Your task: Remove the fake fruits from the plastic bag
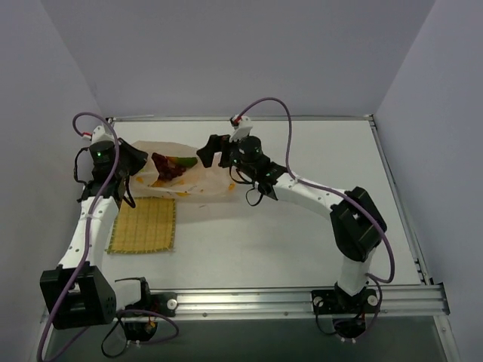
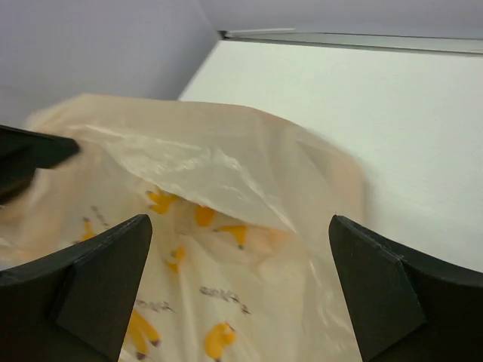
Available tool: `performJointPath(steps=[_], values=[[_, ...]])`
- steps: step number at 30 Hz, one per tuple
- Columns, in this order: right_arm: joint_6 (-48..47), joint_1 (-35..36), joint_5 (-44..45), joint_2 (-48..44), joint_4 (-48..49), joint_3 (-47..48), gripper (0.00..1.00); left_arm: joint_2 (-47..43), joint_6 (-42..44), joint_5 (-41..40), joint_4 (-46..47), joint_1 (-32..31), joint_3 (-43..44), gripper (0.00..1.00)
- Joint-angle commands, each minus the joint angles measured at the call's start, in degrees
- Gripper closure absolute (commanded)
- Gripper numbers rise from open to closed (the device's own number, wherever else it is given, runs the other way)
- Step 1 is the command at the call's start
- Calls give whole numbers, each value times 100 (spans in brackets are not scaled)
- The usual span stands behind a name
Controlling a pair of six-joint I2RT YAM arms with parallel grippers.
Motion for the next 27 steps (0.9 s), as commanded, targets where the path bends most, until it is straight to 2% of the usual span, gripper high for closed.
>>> performJointPath(steps=[1, 4, 5, 7, 8, 9, 10, 13, 14, 15, 16, 17, 18, 20, 21, 22, 24, 27], values=[[-1754, 140, 1913, -580, -1482, 197, 0, -250, 348, -128, -196, -57, 469, 91], [-1834, 105, 1511, -423, -1791, 153, 0, -312, 445, -155, -292, -66, 522, 85], [-1799, 114, 1309, -361, -1801, 126, 0, -329, 489, -137, -328, -66, 540, 80], [-1624, 131, 545, -343, -1653, -40, 0, -364, 550, -67, -485, -75, 636, 73], [-1562, 140, 316, -352, -1573, -102, 0, -434, 655, -41, -556, -75, 680, 68], [-1518, 140, 175, -369, -1511, -146, 1, -487, 717, 12, -644, -101, 741, 59], [-1456, 149, 51, -369, -1406, -190, 5, -531, 805, -5, -862, -127, 907, 54], [-1438, 149, 120, -370, -1388, -155, 46, -751, 1165, -206, -1432, -382, 1381, 41], [-1430, 140, 121, -343, -1379, -77, 66, -865, 1322, -294, -1566, -591, 1497, 39], [-1412, 140, 112, -326, -1388, -50, 72, -918, 1376, -382, -1689, -872, 1602, 39], [-1403, 149, 51, -326, -1379, -15, 83, -1005, 1412, -601, -1917, -1110, 1751, 39], [-1386, 149, 7, -299, -1379, 3, 89, -1041, 1482, -698, -2006, -1373, 1787, 41], [-1386, 149, -20, -299, -1379, 47, 92, -1059, 1500, -882, -2102, -2037, 1823, 43], [-1368, 149, -38, -317, -1353, 56, 100, -1155, 1430, -1628, -2288, -2769, 1719, 49], [-1377, 149, -29, -325, -1353, 64, 100, -1182, 1377, -1849, -2279, -3434, 1622, 53], [-1377, 149, -20, -334, -1344, 47, 100, -1234, 1298, -2068, -2192, -3719, 1473, 58], [-1377, 140, 6, -378, -1326, 12, 100, -1252, 1044, -2614, -2086, -4238, 990, 62], [-1385, 149, 59, -440, -1335, -32, 100, -1060, 595, -2607, -1779, -4294, 393, 69]])
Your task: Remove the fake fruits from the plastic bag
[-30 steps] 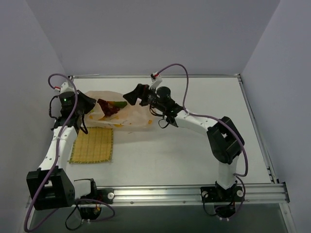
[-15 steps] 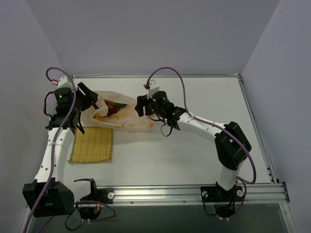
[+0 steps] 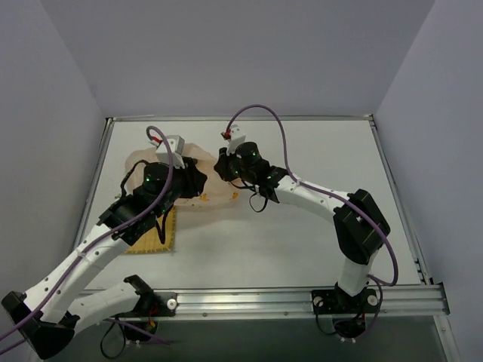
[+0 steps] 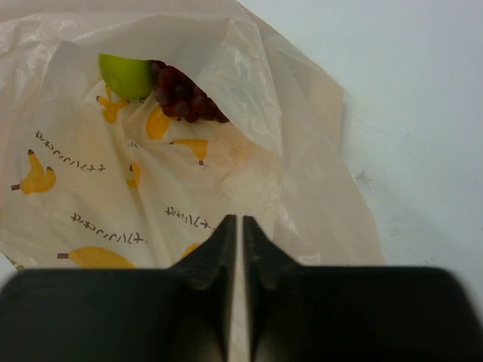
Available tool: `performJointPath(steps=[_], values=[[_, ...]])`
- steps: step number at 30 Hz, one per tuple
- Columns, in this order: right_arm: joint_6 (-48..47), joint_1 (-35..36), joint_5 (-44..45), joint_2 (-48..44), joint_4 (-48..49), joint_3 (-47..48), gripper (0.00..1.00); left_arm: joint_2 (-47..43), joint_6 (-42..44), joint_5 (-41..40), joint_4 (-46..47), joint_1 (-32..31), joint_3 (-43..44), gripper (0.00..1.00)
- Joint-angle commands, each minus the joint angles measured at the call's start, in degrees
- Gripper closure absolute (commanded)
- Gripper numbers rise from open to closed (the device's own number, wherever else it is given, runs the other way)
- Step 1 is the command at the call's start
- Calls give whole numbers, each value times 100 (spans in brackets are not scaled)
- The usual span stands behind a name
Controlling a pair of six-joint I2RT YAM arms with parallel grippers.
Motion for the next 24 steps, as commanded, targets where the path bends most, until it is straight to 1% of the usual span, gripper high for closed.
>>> performJointPath(steps=[1, 2, 3, 4, 5, 6, 7, 9, 13, 15, 18, 20, 21, 22, 23, 24], values=[[-59, 16, 57, -138, 127, 125, 83, 444, -472, -622, 90, 3, -466, 69], [-94, 7, 118, -199, 101, 90, 68, 541, -490, -648, 152, 3, -519, 70], [-129, -2, 214, -235, 92, 55, 54, 638, -490, -883, 196, 3, -554, 71], [-225, -11, 259, -331, 22, 29, 32, 822, -446, -1016, 310, 3, -546, 71], [-287, -19, 311, -358, -48, 46, 24, 911, -402, -1165, 372, 12, -529, 71], [-357, -37, 408, -402, -223, 72, 20, 999, -350, -1376, 538, 21, -459, 71], [-462, -46, 470, -454, -294, 116, 15, 1208, -297, -1404, 583, 91, -415, 71], [-533, -55, 601, -525, -426, 90, 11, 1446, -296, -1317, 645, 179, -292, 71], [-586, -125, 1145, -622, -462, -112, 7, 2000, -348, -1500, 820, 407, -238, 71], [-551, -177, 1104, -561, -462, -226, 6, 2124, -437, -1414, 1091, 767, -343, 71], [-420, -274, 682, -315, -436, -174, 7, 2440, -709, -913, 1443, 1364, -502, 71], [-393, -274, 235, -147, -409, -95, 19, 2765, -850, -606, 1541, 1567, -458, 69], [-306, -274, 85, -121, -200, -112, 26, 2870, -868, -535, 1646, 1664, -441, 67], [-253, -274, -38, -103, -50, -138, 53, 3037, -885, -499, 1690, 1691, -414, 64], [-174, -274, -118, -112, 47, -147, 67, 3117, -894, -481, 1752, 1717, -397, 62], [-51, -274, -258, -112, 196, -156, 83, 3283, -903, -473, 1839, 1787, -353, 61]])
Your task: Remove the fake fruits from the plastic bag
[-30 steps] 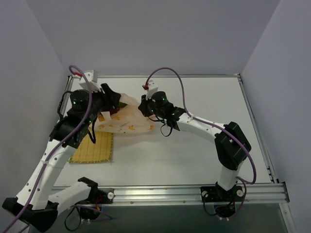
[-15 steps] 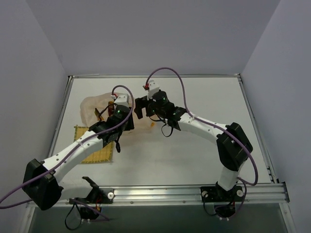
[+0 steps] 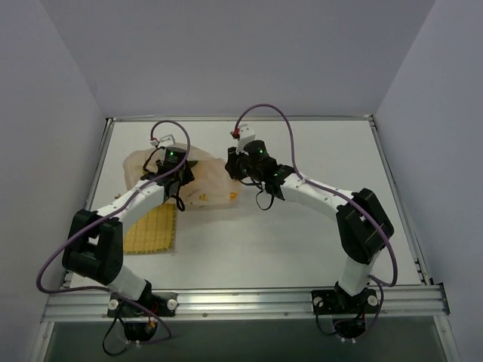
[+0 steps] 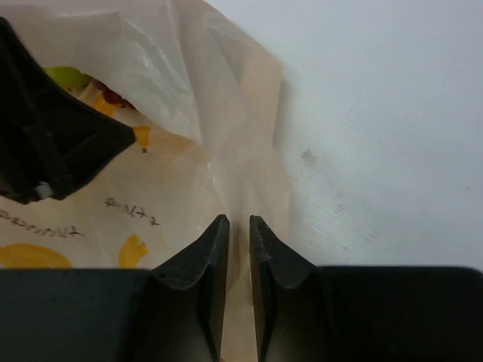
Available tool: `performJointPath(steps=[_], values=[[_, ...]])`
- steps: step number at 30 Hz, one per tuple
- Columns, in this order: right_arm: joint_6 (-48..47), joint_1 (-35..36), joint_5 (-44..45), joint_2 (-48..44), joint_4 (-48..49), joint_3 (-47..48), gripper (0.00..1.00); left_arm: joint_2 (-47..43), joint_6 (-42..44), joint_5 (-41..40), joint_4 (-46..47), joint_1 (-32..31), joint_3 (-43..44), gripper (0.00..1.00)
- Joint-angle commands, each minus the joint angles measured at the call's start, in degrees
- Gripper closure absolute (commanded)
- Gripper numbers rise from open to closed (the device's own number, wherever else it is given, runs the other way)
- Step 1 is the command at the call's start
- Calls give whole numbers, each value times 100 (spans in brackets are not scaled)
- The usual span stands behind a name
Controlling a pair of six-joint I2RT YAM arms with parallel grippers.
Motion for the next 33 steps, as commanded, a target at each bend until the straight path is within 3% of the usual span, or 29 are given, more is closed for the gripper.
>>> performJointPath(steps=[1, 3, 7, 12, 23, 29, 33], values=[[330, 23, -598, -20, 579, 3, 89, 305, -238, 299, 454, 111, 237, 58], [531, 32, -886, -20, 763, -14, 99, 463, -291, 413, 560, 234, 273, 51], [918, 67, -1213, -160, 1212, -277, 100, 780, -353, 475, 1016, 603, 291, 44], [1358, 137, -1442, -214, 1774, -497, 100, 1088, -432, 773, 1657, 972, 334, 28], [1473, 612, -1565, 366, 1924, -234, 100, 2055, -1047, 1354, 2835, 1289, 765, 13], [1605, 638, -1864, 630, 2127, -190, 100, 2511, -1363, 1222, 3284, 1316, 984, 4], [1622, 638, -1926, 735, 2162, -190, 100, 3003, -1460, 1249, 3337, 1281, 1292, 4]])
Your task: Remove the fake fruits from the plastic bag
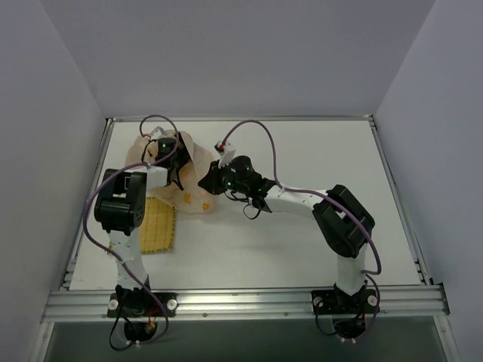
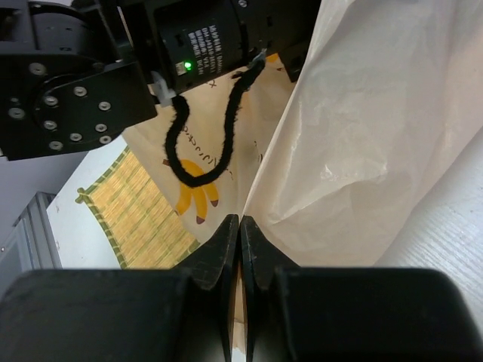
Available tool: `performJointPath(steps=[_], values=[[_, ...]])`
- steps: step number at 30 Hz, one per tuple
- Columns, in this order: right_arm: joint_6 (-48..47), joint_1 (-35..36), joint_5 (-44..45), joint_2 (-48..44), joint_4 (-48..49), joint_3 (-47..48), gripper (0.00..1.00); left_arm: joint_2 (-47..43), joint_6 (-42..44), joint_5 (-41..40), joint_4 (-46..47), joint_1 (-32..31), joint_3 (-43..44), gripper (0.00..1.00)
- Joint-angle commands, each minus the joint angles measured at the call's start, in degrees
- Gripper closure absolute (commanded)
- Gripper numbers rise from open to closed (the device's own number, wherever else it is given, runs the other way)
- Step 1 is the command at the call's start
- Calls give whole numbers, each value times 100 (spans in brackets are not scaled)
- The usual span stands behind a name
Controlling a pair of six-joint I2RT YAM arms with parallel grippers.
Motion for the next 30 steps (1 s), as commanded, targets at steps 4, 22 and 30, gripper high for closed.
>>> performJointPath(steps=[4, 22, 30], values=[[149, 56, -536, 98, 276, 258, 100, 415, -595, -264, 823, 41, 383, 12], [229, -66, -747, -157, 364, 56, 100, -32, -1001, -784, 1184, 23, 375, 95], [290, -524, -809, -402, 408, 100, 100, -420, -447, -555, 288, 85, 444, 90]])
